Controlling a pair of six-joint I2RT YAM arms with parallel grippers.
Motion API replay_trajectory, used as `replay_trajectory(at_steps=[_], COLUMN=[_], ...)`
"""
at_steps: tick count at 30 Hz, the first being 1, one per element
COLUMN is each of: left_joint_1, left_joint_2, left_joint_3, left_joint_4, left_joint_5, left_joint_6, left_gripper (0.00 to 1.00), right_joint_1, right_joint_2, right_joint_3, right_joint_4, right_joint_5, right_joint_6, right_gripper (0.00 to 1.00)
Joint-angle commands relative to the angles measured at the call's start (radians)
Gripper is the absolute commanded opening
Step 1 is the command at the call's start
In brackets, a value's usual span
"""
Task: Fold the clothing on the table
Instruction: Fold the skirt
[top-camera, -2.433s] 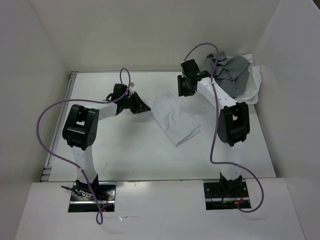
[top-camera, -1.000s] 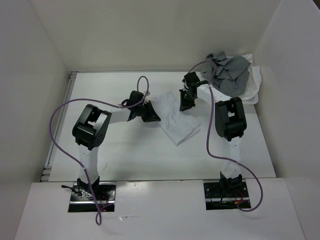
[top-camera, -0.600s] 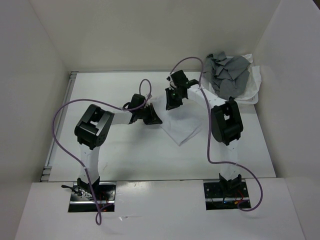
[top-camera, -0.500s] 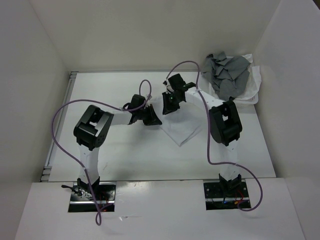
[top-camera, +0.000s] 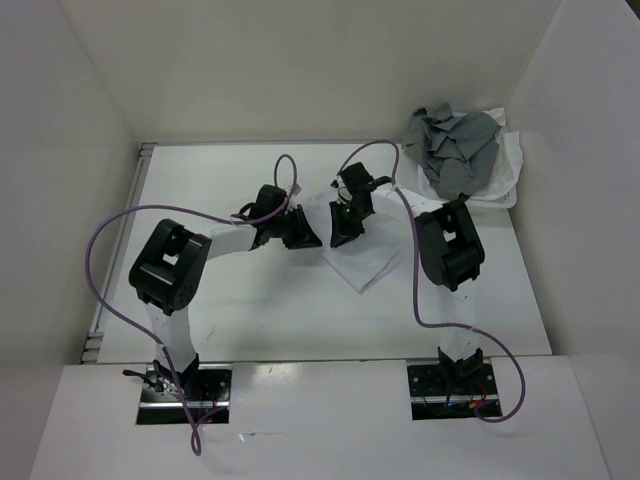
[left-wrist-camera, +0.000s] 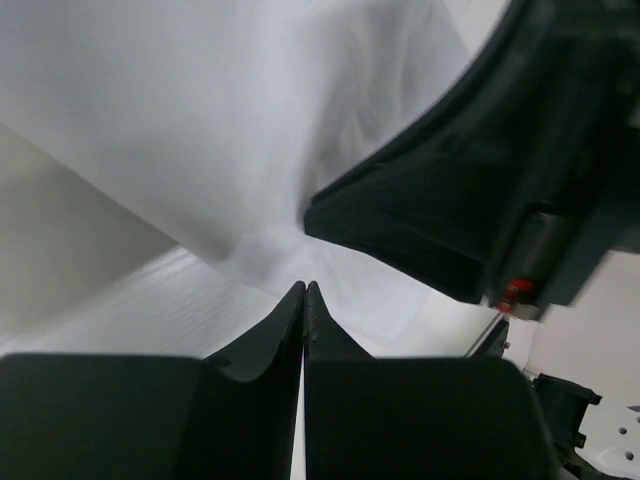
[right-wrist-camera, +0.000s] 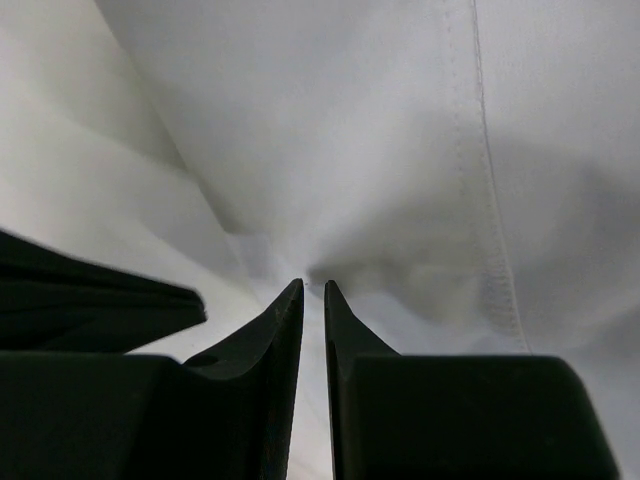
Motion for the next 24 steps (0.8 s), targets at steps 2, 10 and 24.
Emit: replay_trajectory(at_steps=[2, 10, 24], left_joint_1=[-0.012, -0.032, -0.032], left_joint_2=[-0.058, 0.076, 0.142], left_joint_3=[-0.017, 0.005, -0.012], left_joint_4=[0.024, 0.091, 0.071], left_joint_5=[0.008, 0.041, -0.035], left_joint_6=[0.008, -0.021, -0.03], left_gripper=[0.04, 0.0, 0.0], right_joint_1=[0.003, 0.003, -0.084], right_joint_2=[0.027, 0.068, 0.071], right_joint_3=[0.006, 0.015, 0.059], right_joint_4=[0.041, 0.041, 0.02], right_joint_5=[-0.013, -0.002, 0.03], right_joint_6=[0.0, 0.0, 0.0], right_gripper=[0.19, 0.0, 0.0])
